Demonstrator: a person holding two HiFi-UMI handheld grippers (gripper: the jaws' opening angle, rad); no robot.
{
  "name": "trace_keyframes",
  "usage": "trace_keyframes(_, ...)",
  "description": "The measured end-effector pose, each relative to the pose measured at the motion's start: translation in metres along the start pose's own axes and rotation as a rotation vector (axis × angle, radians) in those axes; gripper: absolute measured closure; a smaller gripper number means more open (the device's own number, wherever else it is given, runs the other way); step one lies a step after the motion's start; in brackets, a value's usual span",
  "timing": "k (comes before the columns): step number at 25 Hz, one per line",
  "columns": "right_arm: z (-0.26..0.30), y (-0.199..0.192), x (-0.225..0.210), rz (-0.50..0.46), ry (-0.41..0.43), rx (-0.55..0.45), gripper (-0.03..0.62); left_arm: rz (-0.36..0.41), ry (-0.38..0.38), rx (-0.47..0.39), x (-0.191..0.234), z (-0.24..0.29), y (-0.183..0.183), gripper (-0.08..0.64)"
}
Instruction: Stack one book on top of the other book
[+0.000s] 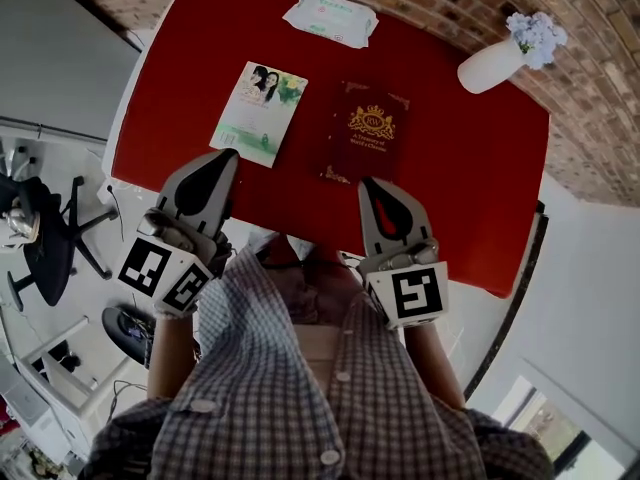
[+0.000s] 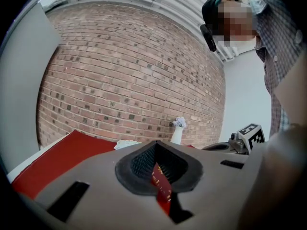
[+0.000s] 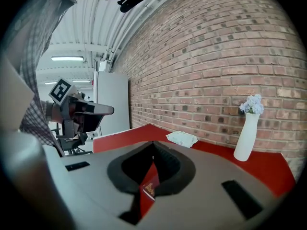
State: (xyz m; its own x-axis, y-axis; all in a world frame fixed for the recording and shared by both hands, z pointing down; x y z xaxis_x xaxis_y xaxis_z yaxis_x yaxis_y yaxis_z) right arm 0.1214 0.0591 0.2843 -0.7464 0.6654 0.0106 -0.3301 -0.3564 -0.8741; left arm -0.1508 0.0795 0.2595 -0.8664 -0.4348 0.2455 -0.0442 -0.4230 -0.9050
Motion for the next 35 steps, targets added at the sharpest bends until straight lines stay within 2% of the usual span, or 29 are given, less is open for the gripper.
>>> trace_keyframes(8, 0.037, 0.018, 0.017, 0.044, -0.049, 0.026, 0.584, 0.022, -0.080, 0.045, 0.048, 0.018, 0.012, 0.552)
trace_keyframes(15, 0.078, 0.026, 0.033, 0.104, -0.072, 0.072, 0.584, 0.044, -0.119, 0.117, 0.093, 0.032, 0.012, 0.552)
trace_keyframes(23, 0.130, 0.028, 0.051, 0.135, -0.082, 0.153, 0.584, 0.061, -0.148, 0.248, 0.144, 0.054, 0.000, 0.552)
trace_keyframes(27, 0.150, 0.026, 0.057, 0.151, -0.086, 0.189, 0.584, 0.072, -0.180, 0.340, 0.162, 0.064, -0.013, 0.552)
trace_keyframes(32, 0.170, 0.015, 0.064, 0.175, -0.099, 0.261, 0.584, 0.095, -0.213, 0.425, 0.178, 0.081, -0.028, 0.551)
trace_keyframes(35, 0.179, 0.004, 0.070, 0.187, -0.102, 0.297, 0.584, 0.119, -0.241, 0.512, 0.185, 0.089, -0.042, 0.551)
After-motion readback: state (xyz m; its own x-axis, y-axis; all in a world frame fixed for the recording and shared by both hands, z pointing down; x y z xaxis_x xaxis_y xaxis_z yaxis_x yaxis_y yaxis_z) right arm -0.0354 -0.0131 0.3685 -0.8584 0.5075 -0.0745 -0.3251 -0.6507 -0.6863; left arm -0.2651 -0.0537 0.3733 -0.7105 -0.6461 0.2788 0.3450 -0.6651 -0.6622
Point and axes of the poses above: the fingertips, and each gripper's own axes: z forward along the fingers, x to its left, y out of its top, the point moved 10 cm from there along -z, backward along the fingers, and after that the axes turned 11 degrees about x, right-handed, at the moved point
